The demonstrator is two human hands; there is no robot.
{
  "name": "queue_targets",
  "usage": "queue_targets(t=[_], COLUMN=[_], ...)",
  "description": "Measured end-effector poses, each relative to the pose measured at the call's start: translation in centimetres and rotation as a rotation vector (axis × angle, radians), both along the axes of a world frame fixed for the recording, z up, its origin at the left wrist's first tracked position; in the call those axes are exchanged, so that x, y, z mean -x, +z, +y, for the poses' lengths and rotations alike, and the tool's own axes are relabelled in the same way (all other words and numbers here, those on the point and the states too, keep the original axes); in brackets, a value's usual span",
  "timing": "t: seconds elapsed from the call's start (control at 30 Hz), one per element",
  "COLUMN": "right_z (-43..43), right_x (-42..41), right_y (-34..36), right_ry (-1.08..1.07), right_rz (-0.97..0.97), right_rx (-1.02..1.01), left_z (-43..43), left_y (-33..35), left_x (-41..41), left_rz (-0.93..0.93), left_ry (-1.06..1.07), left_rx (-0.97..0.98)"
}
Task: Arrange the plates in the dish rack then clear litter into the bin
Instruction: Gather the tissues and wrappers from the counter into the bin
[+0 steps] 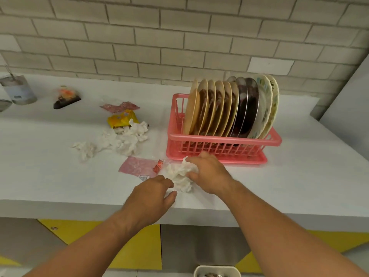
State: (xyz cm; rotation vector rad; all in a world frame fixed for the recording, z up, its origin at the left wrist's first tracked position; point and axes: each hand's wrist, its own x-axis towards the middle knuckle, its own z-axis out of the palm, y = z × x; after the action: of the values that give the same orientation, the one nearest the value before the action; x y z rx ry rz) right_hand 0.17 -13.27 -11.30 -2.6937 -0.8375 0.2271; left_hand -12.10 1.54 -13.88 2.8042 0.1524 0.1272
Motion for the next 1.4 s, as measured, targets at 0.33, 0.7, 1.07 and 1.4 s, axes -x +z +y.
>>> queue_targets(t=[0.33, 0.7, 1.07, 1.4], right_z=[-2.0, -7.4, -7.8, -2.6], right_x=[-2.0, -1.3, -2.1, -2.3], right_y=[0.5, 1.0, 0.3, -1.0], right_ry=[-0.077, -0.244, -0.226, 0.047], right_rz=[0.012, 0.126, 0.183, 0.113], right_rx=[-0.376, -0.395, -0.363, -0.104], left_z=[-1.3, -4.6, -5.8, -3.5], left_y=[-0.8, -1.1, -2.4, -0.5], left_x=[-3.1, -5.4, -5.3, -3.0], left_rz=[-0.09, 0.02, 0.091, 0.02], left_ry=[0.056, 0.045, -0.158, 0.184], left_rx=[0.034, -0.161, -0.316, -0.078])
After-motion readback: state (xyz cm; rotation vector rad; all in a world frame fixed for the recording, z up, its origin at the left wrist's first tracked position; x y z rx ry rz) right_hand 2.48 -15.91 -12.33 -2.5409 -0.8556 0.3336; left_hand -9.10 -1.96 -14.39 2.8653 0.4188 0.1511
